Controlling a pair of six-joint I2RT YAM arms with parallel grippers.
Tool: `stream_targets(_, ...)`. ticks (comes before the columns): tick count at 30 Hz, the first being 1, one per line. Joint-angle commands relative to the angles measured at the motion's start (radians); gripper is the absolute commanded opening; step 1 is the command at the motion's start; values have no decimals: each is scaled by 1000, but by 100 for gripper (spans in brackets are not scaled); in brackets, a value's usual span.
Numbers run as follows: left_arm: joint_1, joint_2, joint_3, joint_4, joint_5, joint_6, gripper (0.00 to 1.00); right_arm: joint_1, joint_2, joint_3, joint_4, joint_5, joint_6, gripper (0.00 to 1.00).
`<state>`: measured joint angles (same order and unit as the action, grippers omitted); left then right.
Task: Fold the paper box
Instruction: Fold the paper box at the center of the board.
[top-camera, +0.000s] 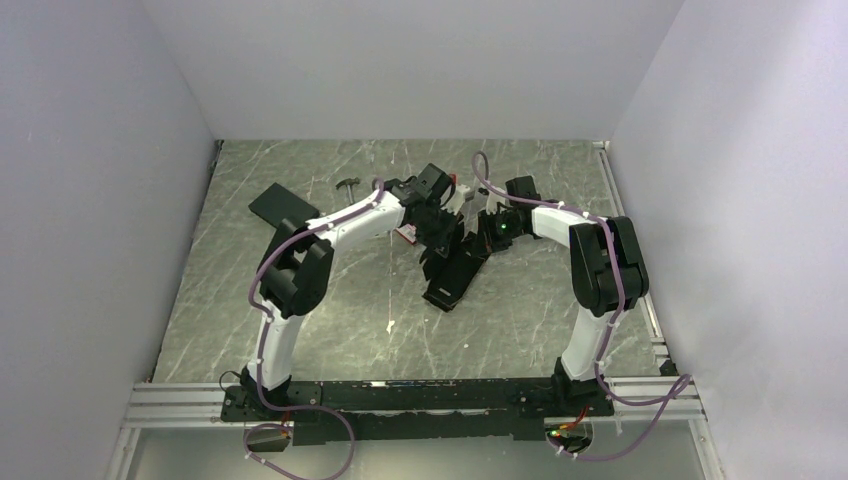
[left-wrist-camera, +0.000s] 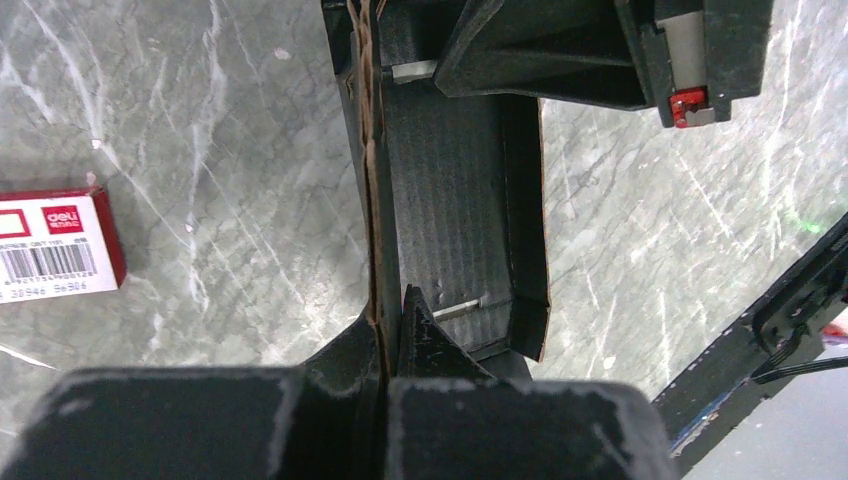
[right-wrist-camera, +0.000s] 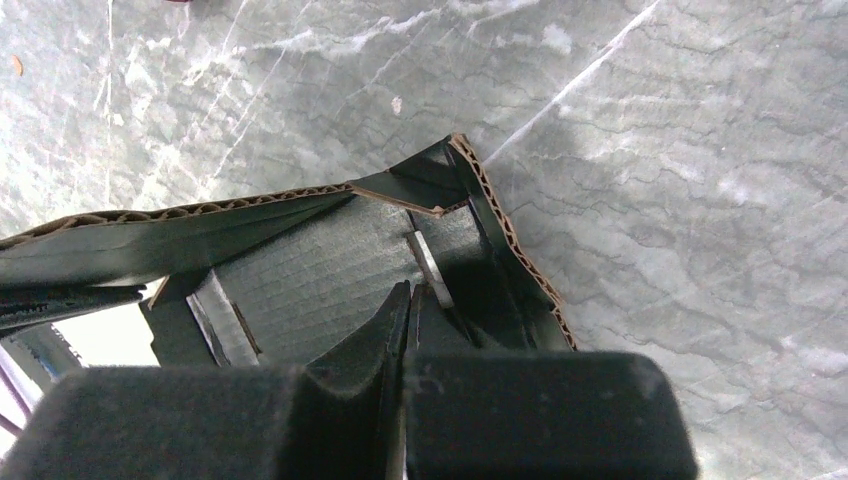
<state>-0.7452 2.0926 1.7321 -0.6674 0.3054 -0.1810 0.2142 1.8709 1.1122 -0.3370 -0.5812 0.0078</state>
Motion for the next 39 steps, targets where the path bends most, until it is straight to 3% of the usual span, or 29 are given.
stream_targets(1, -45, 13, 9, 179, 218, -98, 0, 39, -6, 5, 101, -42, 2, 0)
stream_targets(9, 20, -27, -95, 266, 245, -171, 0, 45, -3, 19, 64, -58, -35, 0)
stream_targets(17, 60, -87, -143, 287, 188, -146, 0, 43, -158, 56, 5, -89, -120, 34)
stream_targets(22, 71, -157, -189, 332, 135, -144, 0, 38, -311, 107, -45, -130, -193, 48)
stream_targets(29, 99, -367, -376, 557, 60, -175, 0, -88, -515, 125, -136, -393, -405, 65)
stream_targets(34, 129, -543, -490, 749, 20, -207, 0, -206, -569, 121, -67, -603, -313, 78)
stream_targets(39, 185, -662, -590, 918, 51, -276, 0, -248, -592, -6, 248, -775, -2, 85)
